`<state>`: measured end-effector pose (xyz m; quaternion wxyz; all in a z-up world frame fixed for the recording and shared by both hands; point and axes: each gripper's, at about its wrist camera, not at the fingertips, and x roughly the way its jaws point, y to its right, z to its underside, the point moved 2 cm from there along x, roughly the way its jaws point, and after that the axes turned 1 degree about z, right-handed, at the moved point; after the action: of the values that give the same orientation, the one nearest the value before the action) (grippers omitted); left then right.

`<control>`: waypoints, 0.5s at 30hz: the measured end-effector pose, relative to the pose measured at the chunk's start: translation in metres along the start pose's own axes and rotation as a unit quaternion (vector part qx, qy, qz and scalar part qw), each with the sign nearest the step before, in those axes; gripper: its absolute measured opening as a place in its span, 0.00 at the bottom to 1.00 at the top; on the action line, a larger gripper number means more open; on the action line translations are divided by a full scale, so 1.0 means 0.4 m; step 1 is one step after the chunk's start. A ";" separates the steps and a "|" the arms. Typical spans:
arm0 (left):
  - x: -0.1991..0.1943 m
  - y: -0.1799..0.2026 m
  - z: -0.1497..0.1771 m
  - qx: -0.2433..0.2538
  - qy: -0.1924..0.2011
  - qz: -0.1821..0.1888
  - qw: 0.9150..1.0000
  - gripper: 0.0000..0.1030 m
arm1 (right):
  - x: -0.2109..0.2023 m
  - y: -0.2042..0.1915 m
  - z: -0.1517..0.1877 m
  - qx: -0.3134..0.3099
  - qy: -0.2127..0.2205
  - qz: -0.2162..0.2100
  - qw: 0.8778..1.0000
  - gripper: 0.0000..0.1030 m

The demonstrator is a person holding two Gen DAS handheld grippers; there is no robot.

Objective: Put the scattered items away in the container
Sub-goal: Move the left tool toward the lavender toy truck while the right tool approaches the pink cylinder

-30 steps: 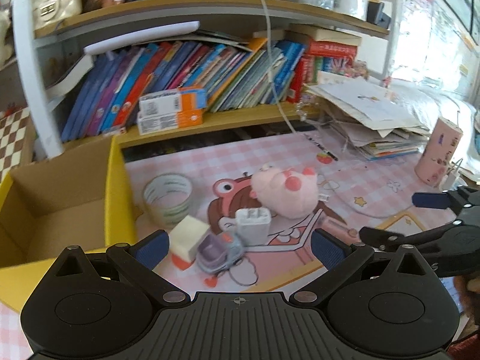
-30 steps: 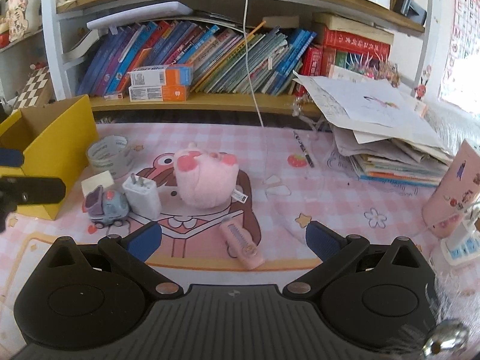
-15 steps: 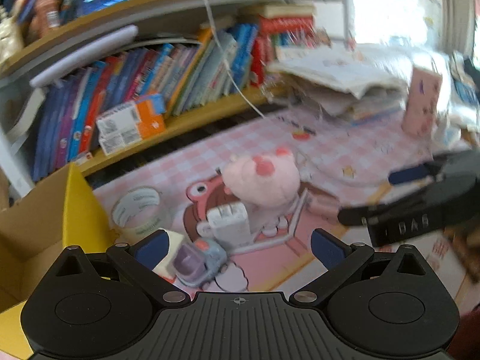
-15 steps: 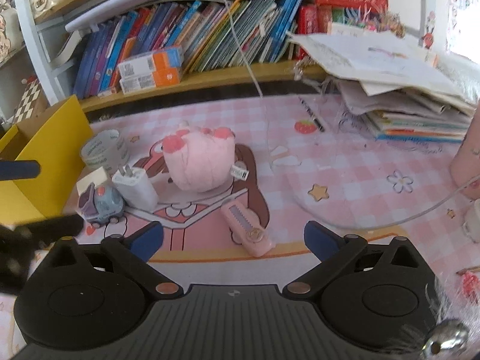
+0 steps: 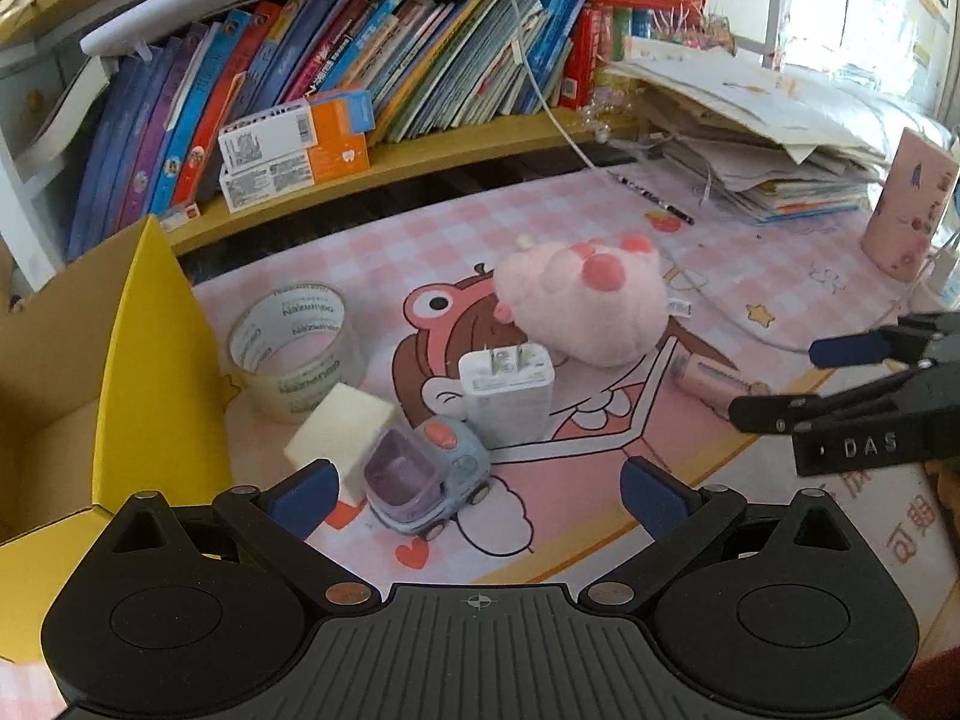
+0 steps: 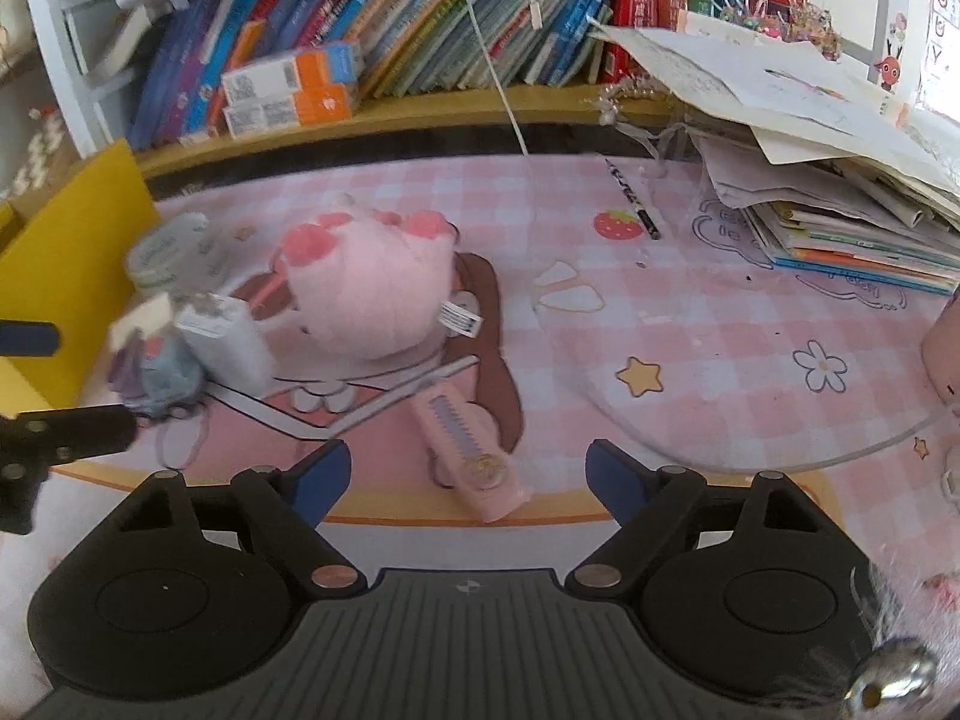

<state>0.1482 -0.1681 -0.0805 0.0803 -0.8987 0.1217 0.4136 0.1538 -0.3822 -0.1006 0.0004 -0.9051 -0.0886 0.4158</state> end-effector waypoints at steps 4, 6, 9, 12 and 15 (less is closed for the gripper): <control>0.017 -0.003 0.003 0.001 -0.009 -0.004 1.000 0.98 | 0.025 0.011 -0.003 -0.002 -0.011 -0.003 1.000 0.72; 0.025 -0.008 0.003 -0.002 -0.011 -0.010 1.000 0.98 | 0.034 0.009 -0.002 -0.007 -0.016 -0.006 1.000 0.65; 0.037 -0.016 0.004 -0.008 -0.015 -0.012 1.000 0.98 | 0.044 0.005 0.001 -0.015 -0.023 -0.011 1.000 0.60; 0.050 -0.023 0.004 -0.013 -0.018 -0.012 1.000 0.98 | 0.054 0.002 0.002 -0.018 -0.029 -0.012 0.999 0.57; 0.068 -0.023 0.003 -0.011 -0.021 -0.017 1.000 0.98 | 0.062 -0.004 0.003 -0.026 -0.035 -0.009 0.999 0.53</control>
<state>0.1669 -0.1630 -0.1016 0.0803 -0.8925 0.1003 0.4323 0.1686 -0.3765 -0.1199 -0.0226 -0.8891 -0.1072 0.4444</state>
